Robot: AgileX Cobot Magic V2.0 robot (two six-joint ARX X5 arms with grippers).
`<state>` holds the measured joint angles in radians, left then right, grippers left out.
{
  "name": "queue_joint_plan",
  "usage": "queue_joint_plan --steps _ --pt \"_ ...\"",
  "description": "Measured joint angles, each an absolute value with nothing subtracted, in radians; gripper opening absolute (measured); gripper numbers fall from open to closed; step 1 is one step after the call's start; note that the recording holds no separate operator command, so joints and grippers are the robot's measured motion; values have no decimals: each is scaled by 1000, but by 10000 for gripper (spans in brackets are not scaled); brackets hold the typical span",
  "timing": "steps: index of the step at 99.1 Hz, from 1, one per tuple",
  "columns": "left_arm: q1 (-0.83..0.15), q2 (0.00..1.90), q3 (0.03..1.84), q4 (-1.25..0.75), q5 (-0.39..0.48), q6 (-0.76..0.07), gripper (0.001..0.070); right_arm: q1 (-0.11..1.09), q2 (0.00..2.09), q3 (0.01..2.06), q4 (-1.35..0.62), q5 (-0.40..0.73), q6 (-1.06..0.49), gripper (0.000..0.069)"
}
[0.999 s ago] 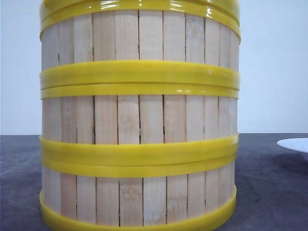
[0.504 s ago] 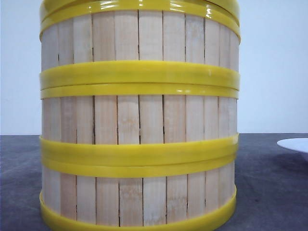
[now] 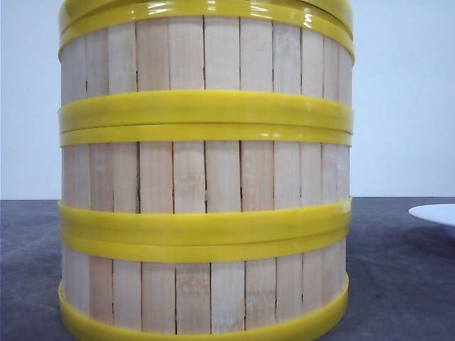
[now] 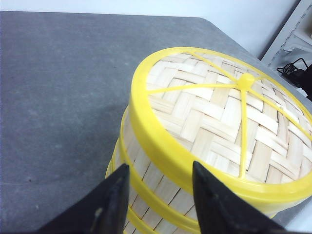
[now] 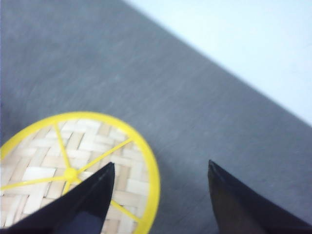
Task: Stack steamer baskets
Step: 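Open the right gripper and lift it off the lid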
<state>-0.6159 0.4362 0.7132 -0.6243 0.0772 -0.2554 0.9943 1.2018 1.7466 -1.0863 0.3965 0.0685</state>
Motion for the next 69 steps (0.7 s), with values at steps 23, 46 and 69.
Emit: queue_joint_plan --steps 23,46,69 --pt "-616 436 713 -624 77 -255 235 1038 1031 1652 -1079 488 80 371" --pt "-616 436 713 -624 77 -250 235 1041 828 1329 -989 529 143 371" --pt "-616 436 713 -624 76 -234 235 1041 698 1101 -938 545 204 371"
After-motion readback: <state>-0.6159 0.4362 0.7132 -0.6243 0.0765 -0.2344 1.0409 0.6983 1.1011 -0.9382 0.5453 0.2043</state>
